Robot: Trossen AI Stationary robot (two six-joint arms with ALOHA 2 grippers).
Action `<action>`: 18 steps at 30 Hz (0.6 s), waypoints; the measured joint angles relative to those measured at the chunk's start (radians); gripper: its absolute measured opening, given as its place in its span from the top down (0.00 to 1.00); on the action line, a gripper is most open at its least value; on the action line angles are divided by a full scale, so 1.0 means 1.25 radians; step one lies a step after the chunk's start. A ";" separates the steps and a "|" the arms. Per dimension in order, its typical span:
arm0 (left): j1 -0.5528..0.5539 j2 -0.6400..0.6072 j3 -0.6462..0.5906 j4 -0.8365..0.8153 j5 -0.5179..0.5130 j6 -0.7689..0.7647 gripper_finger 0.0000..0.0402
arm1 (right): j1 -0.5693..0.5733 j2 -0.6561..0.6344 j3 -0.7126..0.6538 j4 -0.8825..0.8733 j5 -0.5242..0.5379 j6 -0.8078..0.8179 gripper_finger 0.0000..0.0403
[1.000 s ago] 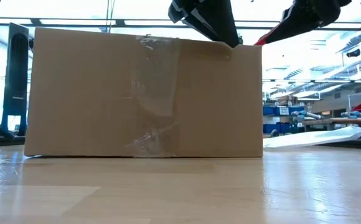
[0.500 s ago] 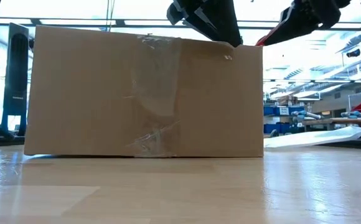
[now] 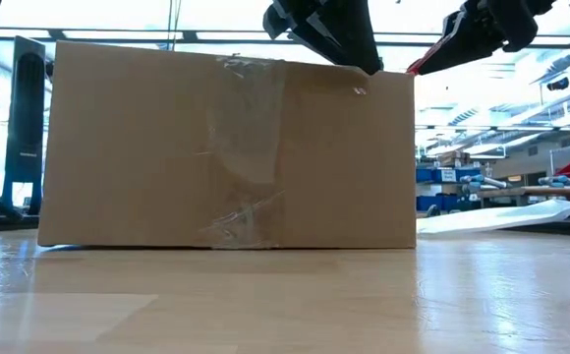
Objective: Unpack boxes
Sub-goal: Open the cardboard box using the red cutter
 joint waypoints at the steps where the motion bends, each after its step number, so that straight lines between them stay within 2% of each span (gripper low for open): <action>1: 0.000 0.000 0.000 0.000 -0.006 0.000 0.65 | 0.000 0.000 0.000 0.000 -0.006 -0.003 0.65; 12: 0.039 0.001 0.000 0.003 -0.021 0.000 0.65 | 0.035 -0.023 0.000 -0.028 -0.010 0.001 0.64; 18: 0.060 0.005 0.000 0.000 -0.041 0.000 0.65 | 0.046 -0.053 -0.001 -0.059 -0.057 0.088 0.66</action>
